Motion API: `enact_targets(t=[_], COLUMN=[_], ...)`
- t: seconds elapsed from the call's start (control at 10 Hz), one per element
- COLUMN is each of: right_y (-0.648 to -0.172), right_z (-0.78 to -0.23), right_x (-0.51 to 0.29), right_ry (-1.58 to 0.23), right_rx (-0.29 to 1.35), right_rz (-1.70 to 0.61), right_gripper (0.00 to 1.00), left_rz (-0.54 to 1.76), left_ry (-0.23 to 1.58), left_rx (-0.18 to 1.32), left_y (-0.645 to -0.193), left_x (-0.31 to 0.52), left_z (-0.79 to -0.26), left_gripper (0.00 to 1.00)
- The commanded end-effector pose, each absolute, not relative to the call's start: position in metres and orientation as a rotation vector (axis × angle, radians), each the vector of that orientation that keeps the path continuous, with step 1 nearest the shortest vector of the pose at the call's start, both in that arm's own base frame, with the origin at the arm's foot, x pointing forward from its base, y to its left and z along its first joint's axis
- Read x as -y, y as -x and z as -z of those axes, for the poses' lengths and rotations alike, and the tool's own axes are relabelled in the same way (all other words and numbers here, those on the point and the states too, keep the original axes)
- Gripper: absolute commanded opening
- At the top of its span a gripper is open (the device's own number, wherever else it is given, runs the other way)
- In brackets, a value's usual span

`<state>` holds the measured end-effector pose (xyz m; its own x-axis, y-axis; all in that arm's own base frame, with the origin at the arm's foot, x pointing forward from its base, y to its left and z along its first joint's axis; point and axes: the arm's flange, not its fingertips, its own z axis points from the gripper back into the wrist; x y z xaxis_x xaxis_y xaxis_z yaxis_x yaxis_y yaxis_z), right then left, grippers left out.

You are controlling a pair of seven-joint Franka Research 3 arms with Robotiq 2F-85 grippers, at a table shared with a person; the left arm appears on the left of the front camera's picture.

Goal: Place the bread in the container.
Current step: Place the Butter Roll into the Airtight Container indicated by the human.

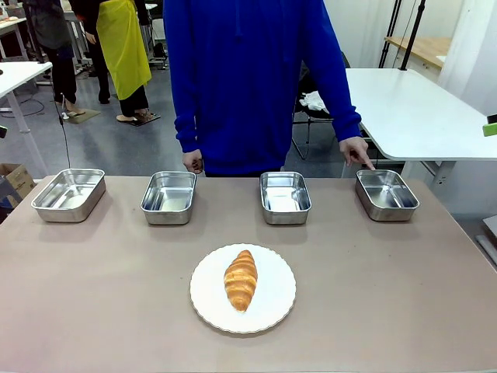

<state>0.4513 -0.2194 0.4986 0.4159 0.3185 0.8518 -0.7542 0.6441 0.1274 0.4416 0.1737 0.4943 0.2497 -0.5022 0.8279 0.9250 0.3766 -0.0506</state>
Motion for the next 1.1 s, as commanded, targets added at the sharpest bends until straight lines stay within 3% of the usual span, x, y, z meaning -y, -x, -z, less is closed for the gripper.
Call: enact_targets(t=[0.0, 0.7, 1.0], right_y=[-0.452, -0.451, -0.455], right_z=[-0.499, -0.499, -0.547], right_x=[0.219, 0.219, 0.104], right_ry=[-0.551, -0.550, -0.414], right_rx=[0.914, 0.910, 0.811], right_rz=[-0.719, -0.718, -0.582], right_gripper=[1.00, 1.00, 1.00], left_rz=[1.061, 1.061, 1.061], left_ry=[0.615, 0.615, 0.615], left_rx=[0.831, 0.831, 0.831], left_y=[-0.441, -0.441, -0.441], left_x=[-0.174, -0.174, -0.174], left_z=[-0.495, -0.495, -0.495], left_gripper=[1.00, 1.00, 1.00])
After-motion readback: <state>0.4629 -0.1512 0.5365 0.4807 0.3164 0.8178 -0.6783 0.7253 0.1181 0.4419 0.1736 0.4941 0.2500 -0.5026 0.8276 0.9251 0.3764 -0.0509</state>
